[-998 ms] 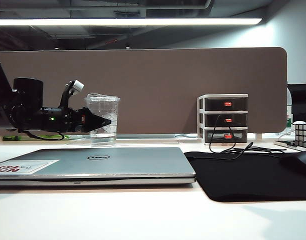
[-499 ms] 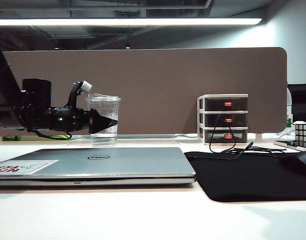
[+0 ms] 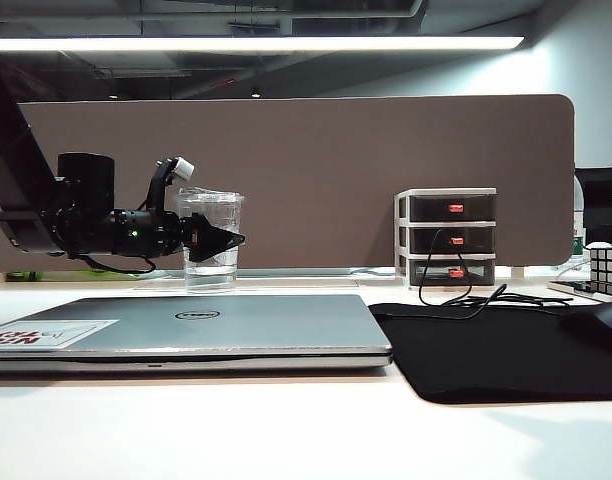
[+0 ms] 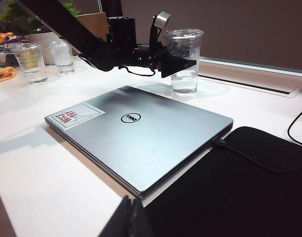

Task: Pick up the coffee cup and place it on the right side of the laptop.

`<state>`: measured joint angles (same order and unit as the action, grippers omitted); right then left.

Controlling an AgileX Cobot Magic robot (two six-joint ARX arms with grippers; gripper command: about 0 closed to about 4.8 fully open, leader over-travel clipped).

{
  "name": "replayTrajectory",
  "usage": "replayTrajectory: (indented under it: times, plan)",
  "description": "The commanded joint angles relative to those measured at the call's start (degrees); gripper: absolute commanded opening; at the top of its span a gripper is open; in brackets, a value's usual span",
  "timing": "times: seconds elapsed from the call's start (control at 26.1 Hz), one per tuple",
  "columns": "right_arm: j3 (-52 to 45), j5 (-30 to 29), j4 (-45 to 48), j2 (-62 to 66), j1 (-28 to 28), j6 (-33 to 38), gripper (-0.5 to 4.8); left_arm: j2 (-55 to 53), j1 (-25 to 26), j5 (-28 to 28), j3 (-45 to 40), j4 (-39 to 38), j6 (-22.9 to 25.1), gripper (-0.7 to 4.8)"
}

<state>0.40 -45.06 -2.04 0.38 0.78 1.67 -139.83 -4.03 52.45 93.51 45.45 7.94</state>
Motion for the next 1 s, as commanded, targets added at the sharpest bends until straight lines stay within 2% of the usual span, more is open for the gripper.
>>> replayTrajectory:
  times: [0.04, 0.08, 0.38, 0.58, 0.77, 1.0]
  plan:
    - [-0.4, 0.0, 0.5, 0.1, -0.3, -0.2, -0.01, 0.2, -0.5, 0.3, 0.3, 0.5, 0.1, 3.44]
    - [-0.4, -0.1, 0.5, 0.1, -0.3, -0.2, -0.01, 0.2, -0.6, 0.3, 0.3, 0.5, 0.2, 3.30]
    - [-0.4, 0.0, 0.5, 0.1, -0.3, -0.2, -0.01, 0.2, -0.6, 1.8, 0.4, 1.0, -0.1, 3.30]
    - [-0.4, 0.0, 0.5, 0.1, -0.3, -0.2, -0.01, 0.2, -1.9, 4.1, 0.5, 7.2, -3.5, 3.30]
    - [-0.4, -0.1, 0.5, 0.1, -0.3, -0.2, -0.01, 0.3, -5.0, 4.7, 2.9, 7.8, -7.2, 3.30]
    - [-0.4, -0.1, 0.5, 0.1, -0.3, -0.2, -0.01, 0.3, -9.9, 4.9, 5.0, 7.7, -7.5, 3.30]
